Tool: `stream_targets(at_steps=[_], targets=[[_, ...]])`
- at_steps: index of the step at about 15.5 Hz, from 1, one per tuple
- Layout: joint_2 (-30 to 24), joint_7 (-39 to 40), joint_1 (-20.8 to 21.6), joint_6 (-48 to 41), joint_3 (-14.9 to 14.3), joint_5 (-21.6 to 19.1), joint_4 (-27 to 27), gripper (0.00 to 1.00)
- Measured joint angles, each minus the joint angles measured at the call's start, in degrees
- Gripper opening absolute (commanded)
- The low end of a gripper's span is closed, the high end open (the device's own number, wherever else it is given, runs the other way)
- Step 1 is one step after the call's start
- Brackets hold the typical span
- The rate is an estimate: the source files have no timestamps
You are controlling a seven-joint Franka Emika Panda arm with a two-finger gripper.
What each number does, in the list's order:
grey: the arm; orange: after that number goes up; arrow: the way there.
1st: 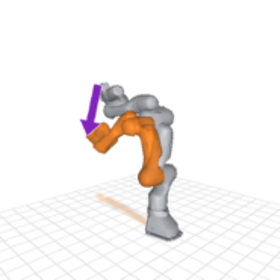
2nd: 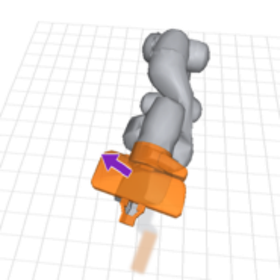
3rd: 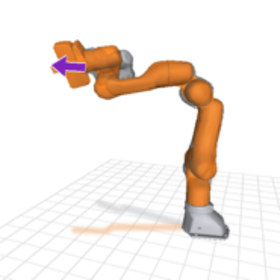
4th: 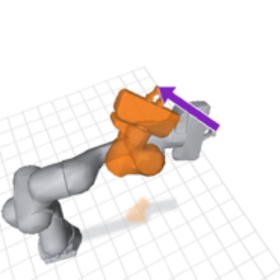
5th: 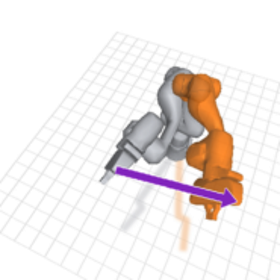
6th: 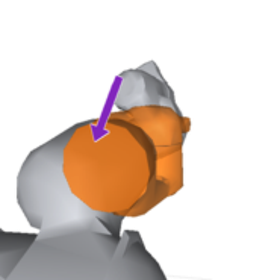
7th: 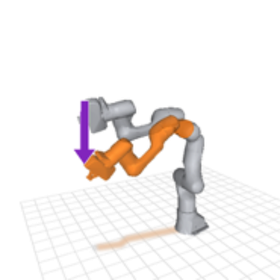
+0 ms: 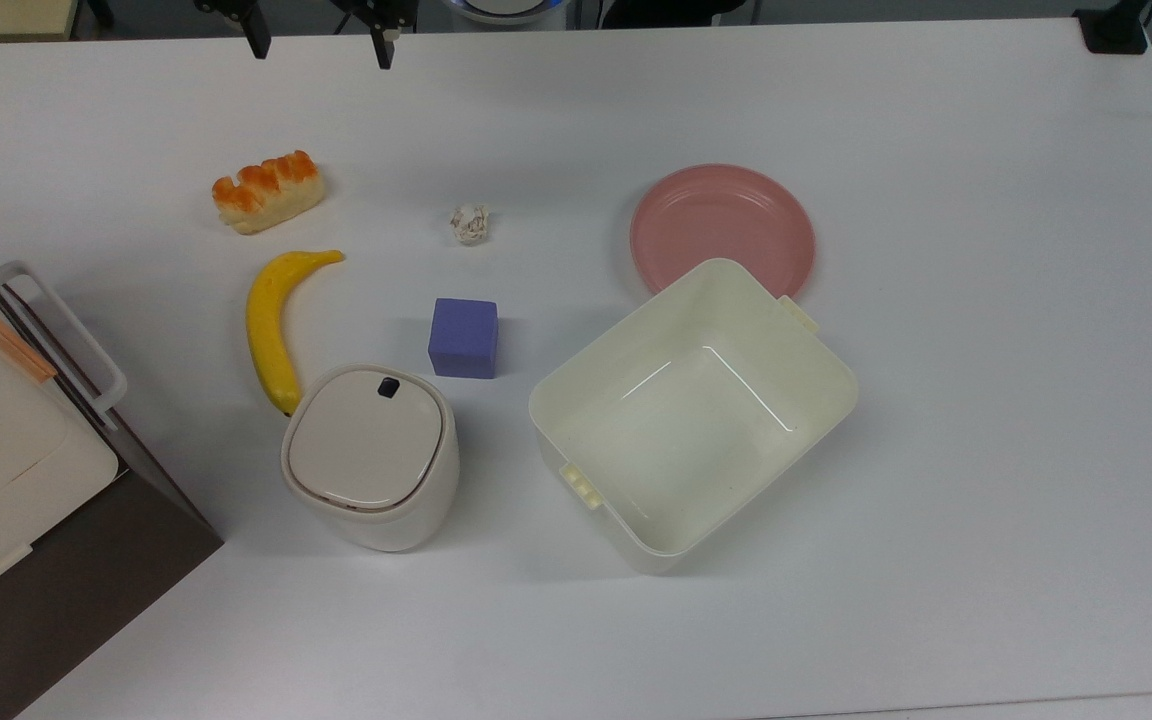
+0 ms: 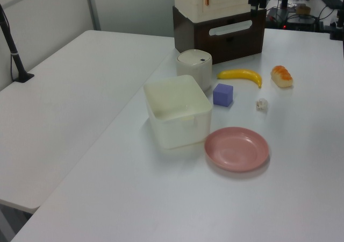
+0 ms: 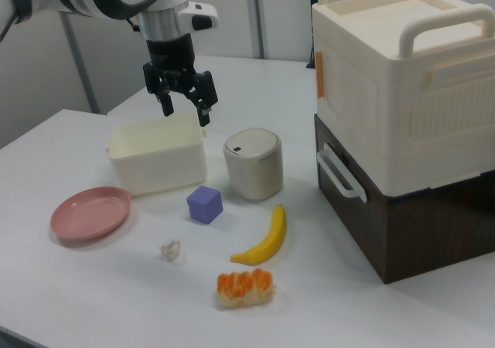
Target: Put the bread on a plate
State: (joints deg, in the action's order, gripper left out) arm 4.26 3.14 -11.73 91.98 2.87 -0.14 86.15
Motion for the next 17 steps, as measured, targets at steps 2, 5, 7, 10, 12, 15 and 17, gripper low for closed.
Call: stream_targets(at_steps=[2,5,7,10,12,15,17], targets=[[-0.09,0.03,0.00,0.00,0.00,0.00,0.29,1.00],[-0.12,0.06,-0.01,0.00,0.00,0.00,0.36,1.00],[-0.14,0.08,-0.02,0.00,-0.02,0.00,0.58,1.00],[-0.60,0.78,-0.05,0.00,-0.04,0.00,2.66,1.00],[-1.20,1.20,-0.13,0.00,-0.08,0.00,4.43,1.00],[-2.83,1.25,-0.47,0.03,-0.21,0.00,7.51,1.00],[-4.61,1.22,-0.84,0.62,-0.96,-0.21,10.32,1.00]])
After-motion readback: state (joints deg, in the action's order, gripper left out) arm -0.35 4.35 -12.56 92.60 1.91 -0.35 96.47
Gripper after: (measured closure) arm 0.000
